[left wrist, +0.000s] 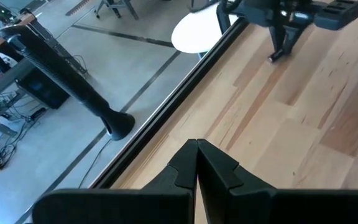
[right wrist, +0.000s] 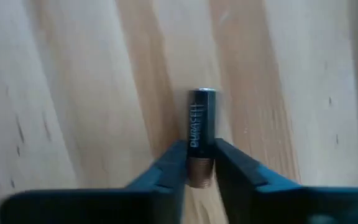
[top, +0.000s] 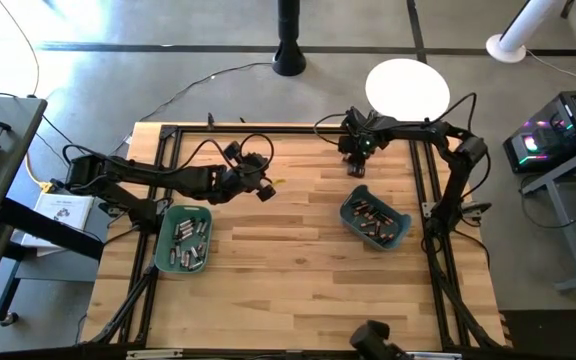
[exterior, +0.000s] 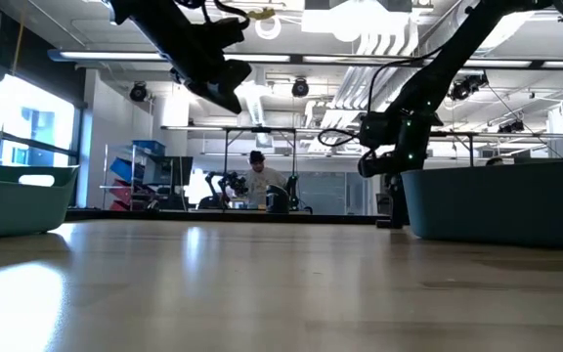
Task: Sort batteries
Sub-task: Put the black battery into the blue bin
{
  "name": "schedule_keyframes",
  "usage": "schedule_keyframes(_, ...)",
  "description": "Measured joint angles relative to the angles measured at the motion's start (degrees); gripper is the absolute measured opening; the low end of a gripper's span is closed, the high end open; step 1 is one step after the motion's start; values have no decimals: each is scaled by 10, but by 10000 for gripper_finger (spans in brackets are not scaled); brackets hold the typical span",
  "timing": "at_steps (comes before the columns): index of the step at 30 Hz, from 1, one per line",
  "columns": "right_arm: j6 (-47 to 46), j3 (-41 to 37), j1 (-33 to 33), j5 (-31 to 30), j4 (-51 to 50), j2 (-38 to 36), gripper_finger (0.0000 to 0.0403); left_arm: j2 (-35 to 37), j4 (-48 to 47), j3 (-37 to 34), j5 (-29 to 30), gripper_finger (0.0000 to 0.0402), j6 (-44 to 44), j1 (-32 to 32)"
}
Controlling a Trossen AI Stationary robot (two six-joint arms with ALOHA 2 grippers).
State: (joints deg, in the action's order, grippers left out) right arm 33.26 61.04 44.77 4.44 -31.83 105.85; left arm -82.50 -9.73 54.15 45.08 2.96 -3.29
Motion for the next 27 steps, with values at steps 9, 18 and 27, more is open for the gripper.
schedule_keyframes(9, -133, -1, -84, -118, 4, -113, 20, 0, -47, 0, 0, 3, 37, 3)
schedule_keyframes(18, -382, 0, -310, -112, -215, -359, 20, 0, -53, 0, 2, 3, 45, 4)
schedule_keyframes(27, -735, -108, -489, -102, -287, -387, 20, 0, -26, 0, 3, 3, 48, 9)
